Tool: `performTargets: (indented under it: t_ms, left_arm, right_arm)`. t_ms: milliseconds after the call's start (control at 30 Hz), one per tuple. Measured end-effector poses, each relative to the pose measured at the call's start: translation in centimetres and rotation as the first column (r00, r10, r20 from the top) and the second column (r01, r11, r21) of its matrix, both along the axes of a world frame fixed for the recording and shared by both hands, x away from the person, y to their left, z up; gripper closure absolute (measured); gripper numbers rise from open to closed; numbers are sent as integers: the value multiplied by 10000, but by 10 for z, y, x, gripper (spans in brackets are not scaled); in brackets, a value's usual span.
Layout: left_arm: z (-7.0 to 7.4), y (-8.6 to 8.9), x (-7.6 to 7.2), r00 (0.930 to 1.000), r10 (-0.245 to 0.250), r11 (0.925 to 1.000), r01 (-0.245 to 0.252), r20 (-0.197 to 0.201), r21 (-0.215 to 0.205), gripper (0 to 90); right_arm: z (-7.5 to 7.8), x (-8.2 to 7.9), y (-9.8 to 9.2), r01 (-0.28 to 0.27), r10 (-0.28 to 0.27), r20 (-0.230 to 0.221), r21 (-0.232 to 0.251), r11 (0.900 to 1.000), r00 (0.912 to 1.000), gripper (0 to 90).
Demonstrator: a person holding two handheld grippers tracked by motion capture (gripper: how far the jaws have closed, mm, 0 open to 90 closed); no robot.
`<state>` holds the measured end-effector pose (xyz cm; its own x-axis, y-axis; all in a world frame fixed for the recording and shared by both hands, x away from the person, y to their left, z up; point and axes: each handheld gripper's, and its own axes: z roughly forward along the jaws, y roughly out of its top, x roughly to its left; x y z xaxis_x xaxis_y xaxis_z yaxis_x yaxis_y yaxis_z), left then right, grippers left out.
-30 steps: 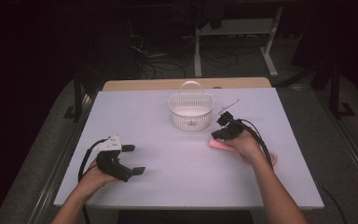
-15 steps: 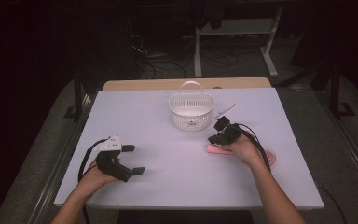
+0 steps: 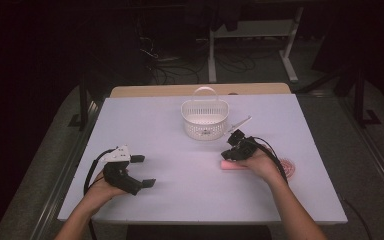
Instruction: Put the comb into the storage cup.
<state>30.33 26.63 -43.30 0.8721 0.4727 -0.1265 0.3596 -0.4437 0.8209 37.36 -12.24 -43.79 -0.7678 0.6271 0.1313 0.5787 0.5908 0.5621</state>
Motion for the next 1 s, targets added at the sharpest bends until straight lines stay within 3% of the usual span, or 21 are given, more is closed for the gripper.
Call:
performTargets:
  t_ms: [1000]
  left_arm:
    - [1, 0, -1, 10000, 10, 10000, -10, 1, -1, 0]
  right_arm:
    - [-2, -35, -3, -512, 515, -330, 90, 9986, 9981, 888]
